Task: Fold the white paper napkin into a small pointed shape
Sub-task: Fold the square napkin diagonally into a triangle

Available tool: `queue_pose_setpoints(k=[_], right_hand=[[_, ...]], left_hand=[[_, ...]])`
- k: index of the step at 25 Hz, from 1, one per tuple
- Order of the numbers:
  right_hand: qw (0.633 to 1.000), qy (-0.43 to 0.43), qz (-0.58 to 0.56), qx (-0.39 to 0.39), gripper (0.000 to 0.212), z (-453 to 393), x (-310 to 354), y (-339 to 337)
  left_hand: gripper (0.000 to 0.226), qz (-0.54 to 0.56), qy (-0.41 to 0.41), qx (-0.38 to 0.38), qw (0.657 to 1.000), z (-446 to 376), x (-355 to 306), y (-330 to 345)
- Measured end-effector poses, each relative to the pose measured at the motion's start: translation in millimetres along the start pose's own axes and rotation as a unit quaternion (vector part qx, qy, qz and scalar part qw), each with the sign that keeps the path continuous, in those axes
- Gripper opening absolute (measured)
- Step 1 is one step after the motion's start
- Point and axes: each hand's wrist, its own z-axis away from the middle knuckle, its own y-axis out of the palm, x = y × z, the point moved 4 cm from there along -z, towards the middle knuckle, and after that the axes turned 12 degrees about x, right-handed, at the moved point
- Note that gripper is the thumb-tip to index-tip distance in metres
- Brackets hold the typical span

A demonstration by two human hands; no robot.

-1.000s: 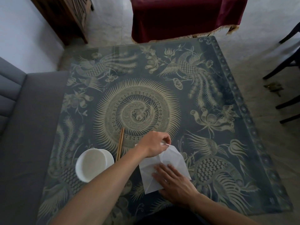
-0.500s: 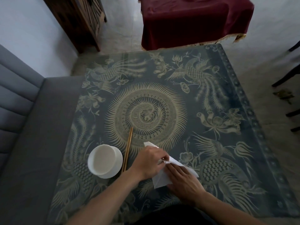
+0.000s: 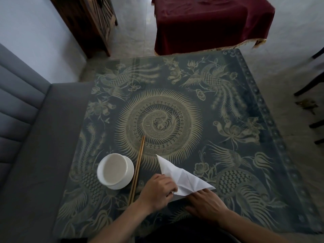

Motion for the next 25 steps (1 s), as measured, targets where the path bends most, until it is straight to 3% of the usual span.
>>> queue_pose_setpoints(k=[7, 10, 17, 20, 25], right_hand=[[0.999, -0.003, 0.02, 0.031, 0.04, 5.4, -5.0, -6.2], [0.998, -0.011, 0.007, 0.066, 0.05, -1.2, -11.3, -12.9], [0.996, -0.083, -0.006, 0.017, 0.032, 19.9, -13.3, -18.0], [0.99, -0.126, 0.009, -0.057, 0.035, 33.8, -12.2, -20.3], [0.994, -0.02, 0.009, -0.105, 0.041, 26.3, -7.5, -32.6]], left_hand=[[0.012, -0.043, -0.005, 0.035, 0.998, 8.4, 5.7, 16.5], [0.012, -0.05, -0.019, 0.027, 0.998, 7.8, 8.8, 20.7], [0.006, -0.055, -0.044, 0.017, 0.997, 1.4, 7.6, 32.3], [0.007, -0.065, -0.046, 0.017, 0.997, 1.5, 7.4, 35.1], [0.007, -0.072, -0.043, 0.016, 0.996, 3.3, 6.8, 35.0]])
